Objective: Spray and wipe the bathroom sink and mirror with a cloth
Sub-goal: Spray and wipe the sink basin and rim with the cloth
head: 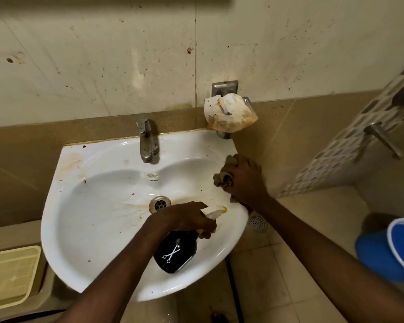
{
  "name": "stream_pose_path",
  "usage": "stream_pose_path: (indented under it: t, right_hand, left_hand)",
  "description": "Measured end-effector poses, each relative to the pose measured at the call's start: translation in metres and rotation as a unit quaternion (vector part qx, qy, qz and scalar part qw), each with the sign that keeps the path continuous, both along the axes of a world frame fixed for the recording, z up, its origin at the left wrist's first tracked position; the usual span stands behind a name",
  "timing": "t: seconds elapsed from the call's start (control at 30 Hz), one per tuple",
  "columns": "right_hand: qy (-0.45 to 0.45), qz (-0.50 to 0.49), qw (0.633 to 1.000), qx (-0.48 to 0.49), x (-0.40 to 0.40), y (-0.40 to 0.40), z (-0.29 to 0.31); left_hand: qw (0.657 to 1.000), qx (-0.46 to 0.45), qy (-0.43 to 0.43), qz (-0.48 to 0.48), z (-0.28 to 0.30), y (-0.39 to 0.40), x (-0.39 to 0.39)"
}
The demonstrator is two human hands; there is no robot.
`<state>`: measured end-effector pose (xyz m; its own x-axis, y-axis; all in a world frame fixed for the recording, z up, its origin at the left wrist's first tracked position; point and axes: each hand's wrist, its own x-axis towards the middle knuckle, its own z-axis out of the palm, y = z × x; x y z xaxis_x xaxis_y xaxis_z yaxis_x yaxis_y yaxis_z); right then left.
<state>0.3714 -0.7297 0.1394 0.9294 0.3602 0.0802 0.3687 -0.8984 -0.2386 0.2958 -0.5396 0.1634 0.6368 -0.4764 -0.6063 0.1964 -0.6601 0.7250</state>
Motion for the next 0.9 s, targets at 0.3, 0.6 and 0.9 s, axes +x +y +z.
stream_pose_path:
  t: [0.3,0.6,0.9]
  right_hand:
    - [-0.085,-0.066,0.99,-0.095,-0.017,0.012,0.004]
    - [-0.071,-0.064,0.991,-0.092,-0.075,0.005,-0.008]
    - [-0.186,-0.008,0.969,-0.165,-0.003,0.024,0.001]
  left_hand:
    - [0.997,0.038,-0.014,-0.063,0.008,0.005,-0.01]
    - [0.994,0.058,-0.035,-0.086,0.002,0.019,-0.01]
    - [0.997,0.015,-0.059,-0.049,0.018,0.015,-0.005]
